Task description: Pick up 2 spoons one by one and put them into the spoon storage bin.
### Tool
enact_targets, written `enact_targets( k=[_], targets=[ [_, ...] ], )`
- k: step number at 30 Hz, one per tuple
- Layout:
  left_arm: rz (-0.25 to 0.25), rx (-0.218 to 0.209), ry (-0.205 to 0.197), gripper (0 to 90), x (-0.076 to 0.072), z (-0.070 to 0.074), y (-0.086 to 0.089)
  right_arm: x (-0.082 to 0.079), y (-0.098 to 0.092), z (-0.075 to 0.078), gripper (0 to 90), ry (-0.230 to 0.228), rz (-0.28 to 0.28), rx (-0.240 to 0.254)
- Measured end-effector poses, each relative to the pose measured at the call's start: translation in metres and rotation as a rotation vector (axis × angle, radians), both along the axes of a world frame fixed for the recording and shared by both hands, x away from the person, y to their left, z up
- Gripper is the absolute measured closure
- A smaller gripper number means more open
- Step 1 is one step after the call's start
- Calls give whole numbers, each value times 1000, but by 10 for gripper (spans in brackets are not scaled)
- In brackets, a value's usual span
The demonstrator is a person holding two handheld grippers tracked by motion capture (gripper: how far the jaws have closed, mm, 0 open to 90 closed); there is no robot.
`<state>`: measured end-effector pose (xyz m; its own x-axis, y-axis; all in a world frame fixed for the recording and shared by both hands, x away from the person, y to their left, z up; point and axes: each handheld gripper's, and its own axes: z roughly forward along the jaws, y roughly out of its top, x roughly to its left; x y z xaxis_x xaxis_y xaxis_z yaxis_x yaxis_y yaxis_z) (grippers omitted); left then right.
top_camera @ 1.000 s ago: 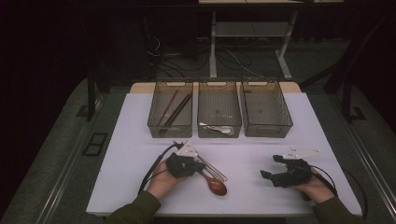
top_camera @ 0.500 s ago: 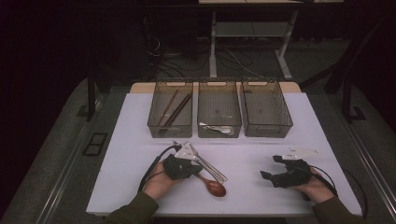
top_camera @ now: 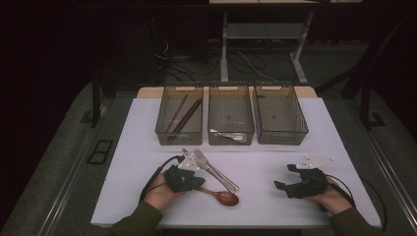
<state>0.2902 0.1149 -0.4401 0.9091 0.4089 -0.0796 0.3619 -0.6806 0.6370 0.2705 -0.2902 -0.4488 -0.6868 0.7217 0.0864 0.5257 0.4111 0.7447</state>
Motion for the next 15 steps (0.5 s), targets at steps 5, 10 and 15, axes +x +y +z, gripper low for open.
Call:
enact_targets(
  k=[5, 10, 15],
  targets=[
    [-15, -14, 42, 890, -8, 0, 7, 0, 0, 0, 171, -2, 4, -1],
    [-36, -8, 59, 890, -16, 1, 10, 0, 0, 0, 171, 0, 1, -1],
    [15, -71, 55, 810, -16, 3, 11, 0, 1, 0, 171, -1, 6, -1]
  ],
)
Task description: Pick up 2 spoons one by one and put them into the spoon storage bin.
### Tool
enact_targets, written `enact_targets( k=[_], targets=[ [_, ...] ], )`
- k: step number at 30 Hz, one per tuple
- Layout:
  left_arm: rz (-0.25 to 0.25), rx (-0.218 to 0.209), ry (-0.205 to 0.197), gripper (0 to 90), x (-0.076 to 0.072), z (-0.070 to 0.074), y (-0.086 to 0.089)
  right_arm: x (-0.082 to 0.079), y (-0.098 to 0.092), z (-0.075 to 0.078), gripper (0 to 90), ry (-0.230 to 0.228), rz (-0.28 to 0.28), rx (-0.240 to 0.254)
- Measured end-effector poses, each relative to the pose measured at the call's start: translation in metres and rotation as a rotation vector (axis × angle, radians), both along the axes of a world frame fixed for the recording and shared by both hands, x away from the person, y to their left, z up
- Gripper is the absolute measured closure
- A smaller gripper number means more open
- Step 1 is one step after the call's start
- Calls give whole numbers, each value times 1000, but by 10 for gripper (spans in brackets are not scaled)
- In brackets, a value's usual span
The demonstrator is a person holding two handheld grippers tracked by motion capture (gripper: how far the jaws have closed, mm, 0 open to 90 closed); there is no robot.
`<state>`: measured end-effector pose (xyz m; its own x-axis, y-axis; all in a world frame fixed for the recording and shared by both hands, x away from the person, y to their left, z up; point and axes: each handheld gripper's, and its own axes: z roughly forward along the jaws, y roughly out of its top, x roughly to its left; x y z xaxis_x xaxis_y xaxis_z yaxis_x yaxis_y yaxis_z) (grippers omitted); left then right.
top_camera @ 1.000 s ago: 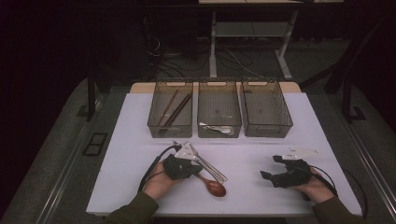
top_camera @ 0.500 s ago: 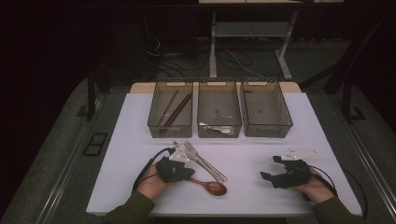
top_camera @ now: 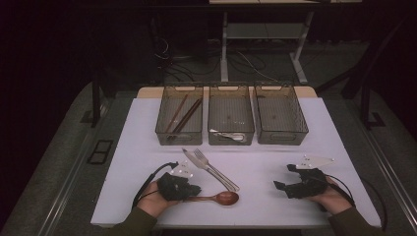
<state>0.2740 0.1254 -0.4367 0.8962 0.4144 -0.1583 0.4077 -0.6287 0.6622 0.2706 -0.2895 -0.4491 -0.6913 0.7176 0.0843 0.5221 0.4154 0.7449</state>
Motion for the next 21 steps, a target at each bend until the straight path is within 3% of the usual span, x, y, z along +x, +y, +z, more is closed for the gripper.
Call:
enact_targets(
  k=[9, 15, 19, 21],
  targets=[
    [-4, -128, 29, 580, 0, 8, -20, 0, 2, 0, 171, 0, 1, -4],
    [-55, -126, 23, 462, 1, 5, -44, 0, 2, 0, 171, -2, 7, -7],
    [-81, -145, 31, 431, 1, 4, -59, 0, 2, 0, 171, -3, 7, -6],
    [-85, -134, 22, 422, 1, 4, -66, 0, 2, 0, 171, -1, 8, -5]
  ],
)
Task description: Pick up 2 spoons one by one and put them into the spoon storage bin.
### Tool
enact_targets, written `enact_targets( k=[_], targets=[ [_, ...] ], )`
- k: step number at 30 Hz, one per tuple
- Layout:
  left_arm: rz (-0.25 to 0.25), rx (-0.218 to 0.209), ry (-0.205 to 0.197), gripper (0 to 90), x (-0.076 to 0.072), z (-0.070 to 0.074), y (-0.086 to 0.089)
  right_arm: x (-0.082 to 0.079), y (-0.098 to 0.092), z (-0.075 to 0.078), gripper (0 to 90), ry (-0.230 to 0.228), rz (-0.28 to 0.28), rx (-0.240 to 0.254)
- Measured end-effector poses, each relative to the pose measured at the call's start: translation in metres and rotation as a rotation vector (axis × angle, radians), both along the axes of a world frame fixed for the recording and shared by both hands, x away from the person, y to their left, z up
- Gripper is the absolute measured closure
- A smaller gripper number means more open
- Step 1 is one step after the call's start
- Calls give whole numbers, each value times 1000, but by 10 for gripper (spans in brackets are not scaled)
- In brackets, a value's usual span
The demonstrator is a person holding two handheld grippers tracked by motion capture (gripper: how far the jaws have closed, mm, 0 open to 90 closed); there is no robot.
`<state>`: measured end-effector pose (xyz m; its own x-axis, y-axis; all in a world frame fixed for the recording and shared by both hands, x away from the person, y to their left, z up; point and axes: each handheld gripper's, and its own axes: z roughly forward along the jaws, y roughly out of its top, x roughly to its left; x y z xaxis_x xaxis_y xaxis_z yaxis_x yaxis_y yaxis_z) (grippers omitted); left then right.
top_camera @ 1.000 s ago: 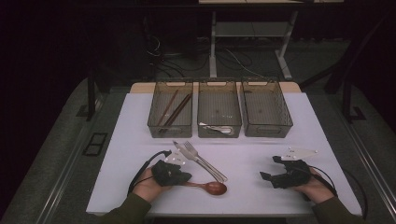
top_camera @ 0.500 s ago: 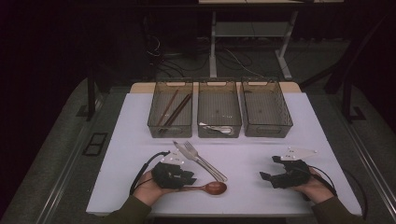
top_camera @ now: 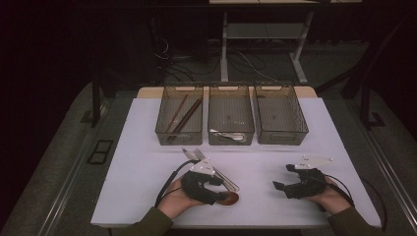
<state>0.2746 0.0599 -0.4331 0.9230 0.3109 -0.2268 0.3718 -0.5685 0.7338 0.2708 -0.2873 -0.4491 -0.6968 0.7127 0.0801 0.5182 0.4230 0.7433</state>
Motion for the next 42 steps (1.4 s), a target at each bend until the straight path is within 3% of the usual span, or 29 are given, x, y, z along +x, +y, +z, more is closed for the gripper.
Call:
enact_targets(
  k=[4, 15, 22, 26, 32, 42],
  targets=[
    [-8, 37, -5, 418, -2, -5, -4, 0, 0, 0, 171, 0, 2, 0],
    [-3, 54, 2, 416, -5, -11, -6, 0, 0, -1, 171, 0, 2, -3],
    [-44, 103, -47, 417, -9, -13, -9, 0, 0, -1, 171, -1, 6, -5],
    [-49, 109, -66, 428, -11, -13, -10, 0, 0, -1, 171, -2, 4, -5],
    [-79, 119, -74, 511, -14, -12, -11, 0, 0, -1, 171, -2, 4, -5],
    [-152, 121, -55, 715, -17, -11, -12, 0, 0, -1, 171, 2, 8, -9]
  ],
)
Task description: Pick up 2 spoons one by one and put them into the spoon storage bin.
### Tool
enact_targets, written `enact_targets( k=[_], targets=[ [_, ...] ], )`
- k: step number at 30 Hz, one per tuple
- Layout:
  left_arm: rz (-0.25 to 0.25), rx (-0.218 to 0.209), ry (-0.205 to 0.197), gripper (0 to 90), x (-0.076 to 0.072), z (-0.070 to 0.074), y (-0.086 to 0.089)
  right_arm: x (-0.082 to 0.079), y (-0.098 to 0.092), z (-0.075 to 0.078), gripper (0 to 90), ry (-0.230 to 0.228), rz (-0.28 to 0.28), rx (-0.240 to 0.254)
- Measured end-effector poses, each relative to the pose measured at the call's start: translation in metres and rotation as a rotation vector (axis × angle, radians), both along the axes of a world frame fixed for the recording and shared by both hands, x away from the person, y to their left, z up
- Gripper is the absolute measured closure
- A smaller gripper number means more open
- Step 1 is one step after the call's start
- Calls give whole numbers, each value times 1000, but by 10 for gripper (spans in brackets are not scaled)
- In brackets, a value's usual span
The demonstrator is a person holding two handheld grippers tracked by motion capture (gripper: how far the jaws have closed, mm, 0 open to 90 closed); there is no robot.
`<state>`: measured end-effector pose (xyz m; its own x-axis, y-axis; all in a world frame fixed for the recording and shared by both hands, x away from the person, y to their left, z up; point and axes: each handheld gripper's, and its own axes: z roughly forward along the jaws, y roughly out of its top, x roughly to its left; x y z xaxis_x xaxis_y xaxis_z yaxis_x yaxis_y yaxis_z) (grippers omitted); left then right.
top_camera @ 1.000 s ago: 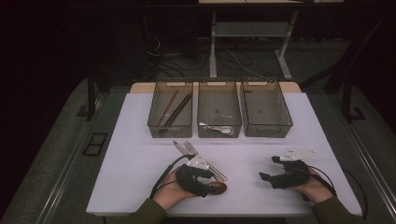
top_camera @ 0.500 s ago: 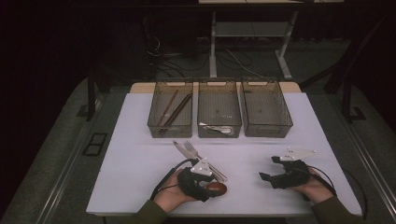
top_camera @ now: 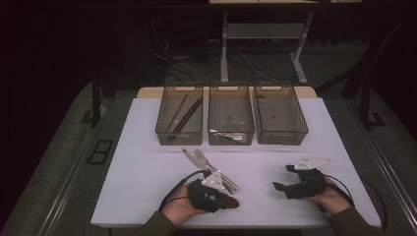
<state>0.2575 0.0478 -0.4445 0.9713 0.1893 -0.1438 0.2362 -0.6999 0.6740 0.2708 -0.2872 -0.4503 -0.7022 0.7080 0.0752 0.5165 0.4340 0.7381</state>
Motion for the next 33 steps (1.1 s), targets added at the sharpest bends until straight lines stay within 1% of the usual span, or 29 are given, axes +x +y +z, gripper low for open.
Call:
enact_targets(
  k=[3, 6, 9, 12, 14, 18, 19, 25, 26, 27, 29, 31, 33],
  targets=[
    [1, 4, -4, 776, 0, 0, 0, 0, 0, 0, 171, 2, 3, -3],
    [-6, 7, -2, 794, 1, 0, 1, 0, 1, 0, 171, 3, 5, -5],
    [-6, 10, -6, 797, 1, 0, 1, 0, 1, -1, 171, 5, 5, -11],
    [-1, 4, 4, 798, 1, 0, 1, 0, 1, -1, 171, 5, 7, -9],
    [-6, 11, 4, 799, 1, 1, 2, -1, 1, -1, 171, 4, 9, -10],
    [6, 10, 6, 801, 1, 1, 3, 0, 1, 0, 171, 3, 8, -9],
    [-1, 18, 1, 801, 2, 2, 4, -1, 1, 0, 171, 3, 8, -9],
    [26, 0, 5, 801, 5, 5, 11, -1, 1, 0, 171, 2, 9, -8],
    [41, -7, 13, 801, 4, 5, 12, -1, 1, 0, 171, 2, 9, -7],
    [34, 0, 7, 801, 6, 6, 13, -1, 1, 0, 171, 0, 11, -7],
    [52, -10, 16, 801, 6, 7, 15, -1, 1, 0, 171, -2, 12, -6],
    [57, -8, 18, 801, 7, 8, 16, -1, 1, 1, 169, -6, 14, 0],
    [63, -12, 17, 801, 8, 9, 18, -1, 2, 2, 139, -9, 15, 11]
  ],
)
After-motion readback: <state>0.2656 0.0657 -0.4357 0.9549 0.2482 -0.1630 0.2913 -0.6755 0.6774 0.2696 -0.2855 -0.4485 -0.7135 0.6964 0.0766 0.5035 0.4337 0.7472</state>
